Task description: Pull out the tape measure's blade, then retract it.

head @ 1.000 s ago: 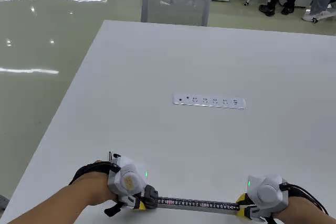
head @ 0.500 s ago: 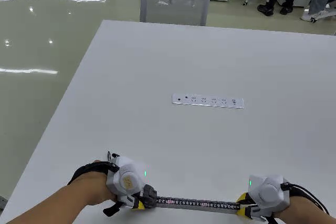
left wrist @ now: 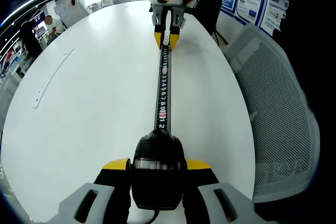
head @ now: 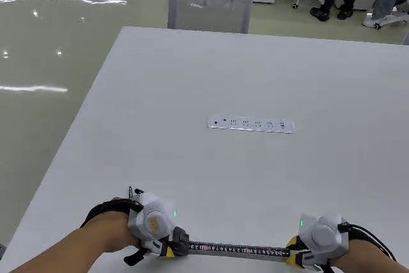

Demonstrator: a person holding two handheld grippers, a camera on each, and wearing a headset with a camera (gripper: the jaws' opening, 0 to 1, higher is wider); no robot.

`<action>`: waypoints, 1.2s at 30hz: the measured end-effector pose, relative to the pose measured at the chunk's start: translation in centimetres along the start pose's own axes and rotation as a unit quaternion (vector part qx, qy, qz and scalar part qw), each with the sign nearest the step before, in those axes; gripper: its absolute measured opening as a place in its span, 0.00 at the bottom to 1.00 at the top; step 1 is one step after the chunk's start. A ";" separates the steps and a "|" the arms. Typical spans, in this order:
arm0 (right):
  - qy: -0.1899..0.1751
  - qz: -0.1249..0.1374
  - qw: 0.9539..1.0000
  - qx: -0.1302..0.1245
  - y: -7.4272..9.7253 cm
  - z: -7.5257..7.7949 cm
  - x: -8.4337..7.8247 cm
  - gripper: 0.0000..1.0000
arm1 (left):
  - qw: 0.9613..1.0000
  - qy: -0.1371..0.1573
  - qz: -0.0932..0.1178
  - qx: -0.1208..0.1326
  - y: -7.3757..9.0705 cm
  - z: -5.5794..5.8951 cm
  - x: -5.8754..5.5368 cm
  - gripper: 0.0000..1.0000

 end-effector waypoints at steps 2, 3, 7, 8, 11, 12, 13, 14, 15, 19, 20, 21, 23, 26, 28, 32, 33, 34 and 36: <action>0.003 -0.003 1.000 0.001 0.0 0.0 0.0 0.13 | 1.000 0.000 0.000 0.000 0.0 0.0 0.0 0.35; 0.003 -0.003 1.000 0.001 0.0 0.0 0.0 0.13 | 1.000 0.001 0.000 -0.001 -0.1 0.0 0.0 0.35; 0.013 -0.005 1.000 0.002 0.0 -0.1 0.0 0.13 | 1.000 0.003 -0.002 -0.005 -0.1 -0.1 0.0 0.35; 0.014 -0.005 1.000 0.002 0.0 -0.1 0.0 0.14 | 1.000 0.002 -0.003 -0.004 -0.2 -0.1 0.0 0.36; 0.028 -0.011 1.000 0.004 0.0 -0.1 0.1 0.14 | 1.000 -0.021 -0.012 0.002 -0.5 0.1 -0.4 0.36; 0.033 -0.015 0.999 0.005 -0.1 -0.1 0.1 0.14 | 1.000 -0.018 -0.013 0.004 -0.6 0.2 -0.4 0.36; 0.035 -0.016 0.999 0.005 -0.1 -0.1 0.1 0.15 | 1.000 -0.016 -0.012 0.004 -0.6 0.1 -0.4 0.37; 0.035 -0.019 0.999 0.004 -0.1 -0.1 0.1 0.15 | 1.000 -0.012 -0.012 0.004 -0.5 0.1 -0.4 0.37; 0.034 -0.021 0.999 0.005 -0.1 0.0 0.1 0.15 | 1.000 -0.007 -0.011 0.006 -0.4 0.0 -0.4 0.37; 0.033 -0.021 0.999 0.000 -0.2 -0.2 0.5 0.16 | 1.000 -0.001 -0.003 0.027 0.0 -0.5 -0.5 0.42; 0.033 -0.016 0.999 -0.005 -0.2 -0.3 0.8 0.17 | 0.999 0.000 0.003 0.045 0.1 -1.0 -0.5 0.47; 0.029 -0.008 0.999 -0.011 -0.1 -0.6 1.2 0.18 | 0.998 -0.001 0.005 0.056 0.3 -1.4 -0.8 0.51; 0.034 -0.010 0.999 -0.028 0.0 -0.4 1.3 0.17 | 0.998 0.013 0.010 0.065 0.7 -1.6 -1.2 0.57; 0.012 0.024 0.998 -0.054 0.7 -0.6 1.8 0.22 | 0.994 0.060 0.003 0.086 1.5 -1.6 -2.8 0.61; -0.012 0.043 0.997 -0.063 1.1 -0.8 1.4 0.27 | 0.991 0.095 0.008 0.093 1.9 -1.3 -3.8 0.67; -0.067 0.084 0.990 -0.087 1.7 -1.6 -0.4 0.33 | 0.971 0.213 0.035 0.099 3.3 -0.3 -5.9 0.74; -0.080 0.094 0.988 -0.097 1.9 -1.8 -0.7 0.35 | 0.964 0.238 0.053 0.105 3.6 -0.2 -6.1 0.77; -0.093 0.111 0.984 -0.107 2.0 -2.0 -0.9 0.37 | 0.958 0.254 0.063 0.114 3.9 -0.2 -6.5 0.80; -0.103 0.144 0.977 -0.118 2.5 -3.0 -1.3 0.41 | 0.946 0.284 0.084 0.131 5.0 0.2 -7.2 0.83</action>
Point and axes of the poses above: the centre of the closed fingertips' face, and the gripper's own axes: y roughly backward along the fingers, z roughly to its right, x roughly out of its top, the point moved 4 cm from there along y, roughly backward along the fingers, and after that the axes turned 12 degrees about x, right-handed, at the moved point
